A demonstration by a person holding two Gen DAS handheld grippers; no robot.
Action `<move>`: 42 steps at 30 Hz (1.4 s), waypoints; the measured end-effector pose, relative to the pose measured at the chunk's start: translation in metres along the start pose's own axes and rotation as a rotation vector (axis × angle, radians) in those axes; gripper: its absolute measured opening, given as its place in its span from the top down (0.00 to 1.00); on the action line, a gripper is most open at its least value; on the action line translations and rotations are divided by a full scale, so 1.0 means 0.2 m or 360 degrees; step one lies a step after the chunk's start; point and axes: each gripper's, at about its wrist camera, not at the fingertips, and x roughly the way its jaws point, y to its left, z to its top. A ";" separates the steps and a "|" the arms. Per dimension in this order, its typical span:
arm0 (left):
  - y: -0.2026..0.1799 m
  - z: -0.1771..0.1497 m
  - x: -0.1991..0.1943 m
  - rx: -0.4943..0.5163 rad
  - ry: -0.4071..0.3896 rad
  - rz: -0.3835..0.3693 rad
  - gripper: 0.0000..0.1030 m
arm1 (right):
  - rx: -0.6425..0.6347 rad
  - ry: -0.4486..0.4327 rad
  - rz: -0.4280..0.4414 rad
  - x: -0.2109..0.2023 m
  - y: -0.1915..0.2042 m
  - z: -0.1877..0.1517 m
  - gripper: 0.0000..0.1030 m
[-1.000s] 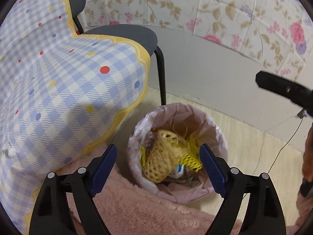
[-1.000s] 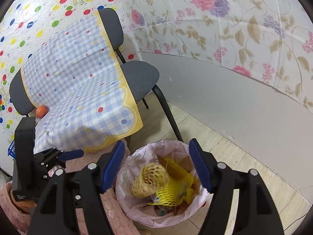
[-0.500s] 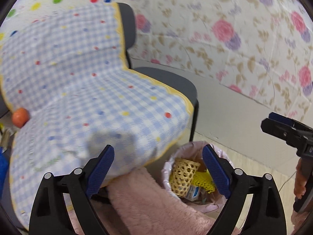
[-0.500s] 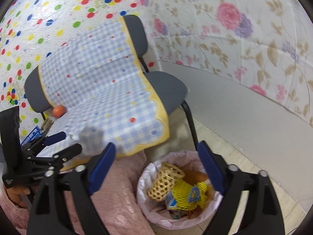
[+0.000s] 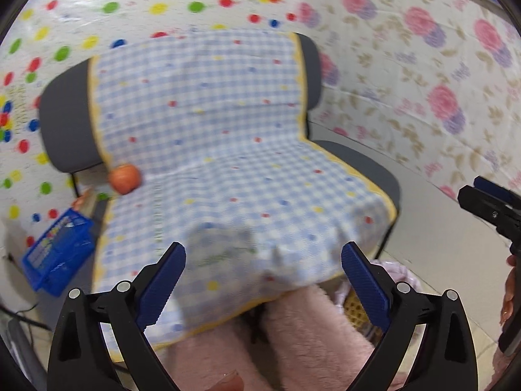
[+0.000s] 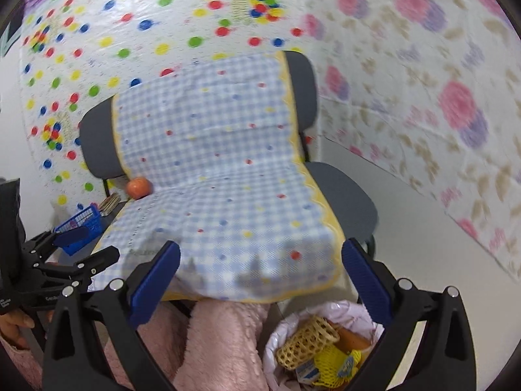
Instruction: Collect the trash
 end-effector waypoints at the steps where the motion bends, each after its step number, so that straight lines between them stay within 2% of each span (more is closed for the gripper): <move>1: 0.02 0.00 -0.01 0.0002 0.0006 0.0033 0.07 | -0.0024 0.0001 0.0006 0.01 0.04 0.02 0.06; 3: 0.07 0.00 -0.02 0.0000 0.0012 0.0121 0.07 | -0.0057 0.0013 0.0007 0.04 0.09 0.04 0.06; 9: 0.23 -0.02 -0.07 -0.0054 0.0019 0.0285 0.07 | -0.0149 0.0131 0.0077 0.14 0.26 0.02 0.06; 15: 0.30 -0.04 -0.10 -0.0090 0.0042 0.0342 0.07 | -0.0167 0.0178 0.0096 0.20 0.34 0.00 0.06; 42: 0.32 -0.03 -0.08 -0.0110 0.0049 0.0328 0.07 | -0.0168 0.0162 0.0111 0.21 0.36 0.03 0.06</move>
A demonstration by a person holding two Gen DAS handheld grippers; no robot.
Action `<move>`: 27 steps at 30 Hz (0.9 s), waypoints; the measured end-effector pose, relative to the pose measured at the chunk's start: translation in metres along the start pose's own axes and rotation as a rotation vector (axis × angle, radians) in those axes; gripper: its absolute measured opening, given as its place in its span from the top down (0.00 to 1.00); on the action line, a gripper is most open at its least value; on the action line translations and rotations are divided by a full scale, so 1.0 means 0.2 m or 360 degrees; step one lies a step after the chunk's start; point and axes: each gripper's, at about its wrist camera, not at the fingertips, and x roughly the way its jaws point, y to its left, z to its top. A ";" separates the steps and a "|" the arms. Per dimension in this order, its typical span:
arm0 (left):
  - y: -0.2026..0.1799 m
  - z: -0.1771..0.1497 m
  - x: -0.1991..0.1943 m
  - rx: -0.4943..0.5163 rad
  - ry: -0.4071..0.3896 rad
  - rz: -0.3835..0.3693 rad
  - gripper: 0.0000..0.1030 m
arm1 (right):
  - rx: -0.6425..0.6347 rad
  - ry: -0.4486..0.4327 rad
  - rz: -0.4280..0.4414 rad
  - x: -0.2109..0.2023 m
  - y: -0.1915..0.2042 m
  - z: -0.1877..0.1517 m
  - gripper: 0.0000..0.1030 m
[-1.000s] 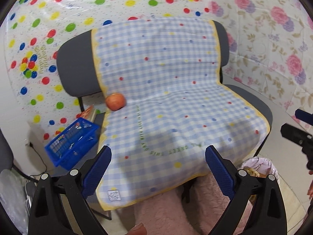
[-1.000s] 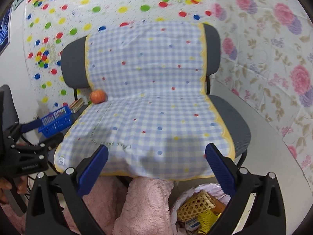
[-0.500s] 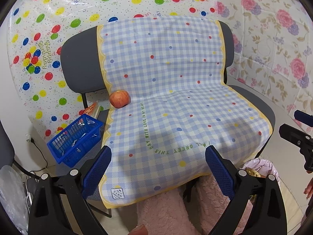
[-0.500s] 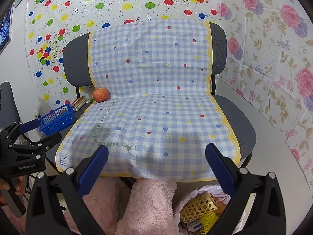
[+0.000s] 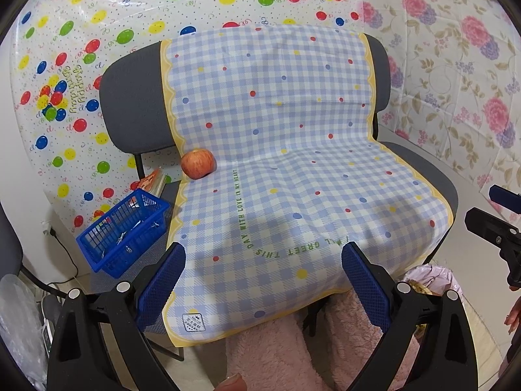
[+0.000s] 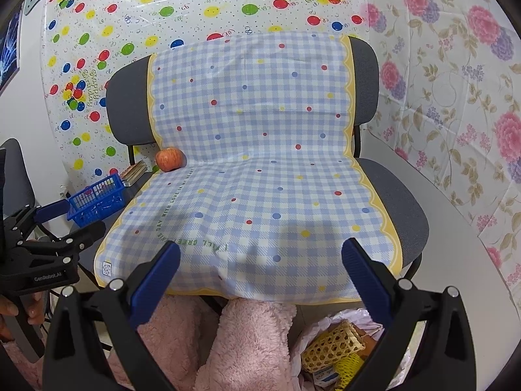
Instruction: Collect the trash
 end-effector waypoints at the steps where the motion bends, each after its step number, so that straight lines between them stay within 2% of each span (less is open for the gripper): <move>1: 0.00 0.00 0.00 -0.0001 0.0000 0.0000 0.07 | 0.0000 -0.0001 0.0005 0.00 0.00 0.00 0.06; 27: -0.01 0.00 0.00 -0.0005 0.0005 0.0001 0.07 | 0.0005 -0.0003 0.0012 -0.01 0.00 0.01 0.06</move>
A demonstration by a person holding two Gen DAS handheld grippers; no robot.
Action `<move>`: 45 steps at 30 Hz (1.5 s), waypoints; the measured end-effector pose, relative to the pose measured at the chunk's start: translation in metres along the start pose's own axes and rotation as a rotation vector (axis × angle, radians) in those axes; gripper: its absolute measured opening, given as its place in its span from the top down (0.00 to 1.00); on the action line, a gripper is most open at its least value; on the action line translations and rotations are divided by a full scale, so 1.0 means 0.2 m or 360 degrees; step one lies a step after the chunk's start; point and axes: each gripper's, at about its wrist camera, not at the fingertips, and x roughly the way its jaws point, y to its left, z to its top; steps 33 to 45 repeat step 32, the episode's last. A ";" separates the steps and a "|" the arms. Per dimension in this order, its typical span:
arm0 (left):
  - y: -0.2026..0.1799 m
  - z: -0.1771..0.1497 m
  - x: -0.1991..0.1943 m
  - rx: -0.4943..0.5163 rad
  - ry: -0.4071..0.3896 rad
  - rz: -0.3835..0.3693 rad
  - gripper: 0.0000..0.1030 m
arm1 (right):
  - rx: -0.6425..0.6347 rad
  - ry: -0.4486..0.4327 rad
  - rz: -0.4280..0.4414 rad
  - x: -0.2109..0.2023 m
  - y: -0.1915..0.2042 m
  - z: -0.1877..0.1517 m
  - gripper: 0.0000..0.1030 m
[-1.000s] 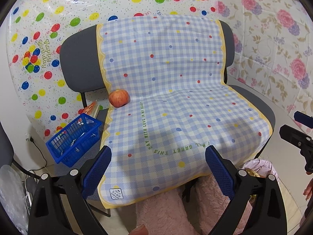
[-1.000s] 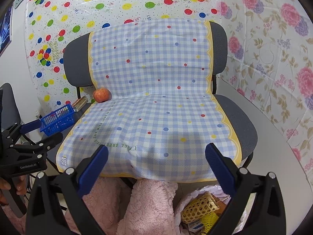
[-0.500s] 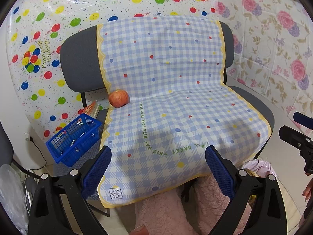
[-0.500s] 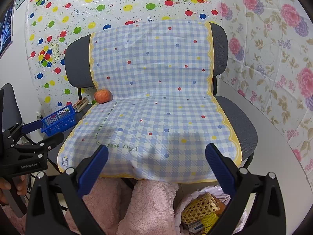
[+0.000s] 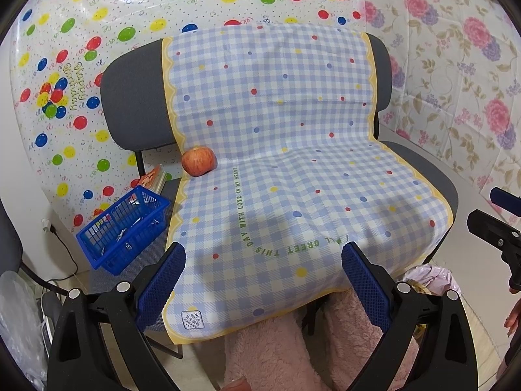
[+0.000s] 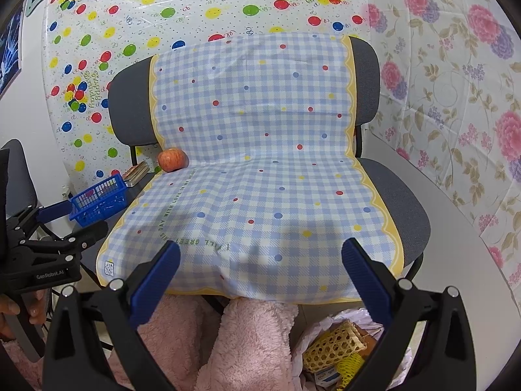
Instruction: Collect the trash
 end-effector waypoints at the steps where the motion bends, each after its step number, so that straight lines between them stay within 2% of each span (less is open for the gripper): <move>1: 0.00 0.00 0.00 0.0001 0.0000 0.0000 0.07 | -0.0001 0.0000 0.0000 0.00 0.00 0.00 0.06; 21: -0.01 -0.01 0.03 -0.0022 0.0015 -0.0015 0.07 | 0.0017 0.0009 0.0000 0.03 0.00 0.00 0.06; 24: -0.02 -0.01 0.07 -0.0016 0.0011 -0.0024 0.07 | 0.0028 0.0019 0.0004 0.07 -0.01 0.00 0.06; 27: -0.01 0.00 0.16 -0.0029 0.0068 -0.0046 0.07 | 0.0036 0.0035 -0.0002 0.13 -0.04 0.01 0.06; 32: 0.02 0.02 0.39 -0.0034 0.0124 0.0009 0.07 | 0.0051 0.0090 -0.0100 0.43 -0.22 0.06 0.06; 45: 0.02 0.02 0.39 -0.0034 0.0124 0.0009 0.07 | 0.0051 0.0090 -0.0100 0.43 -0.22 0.06 0.06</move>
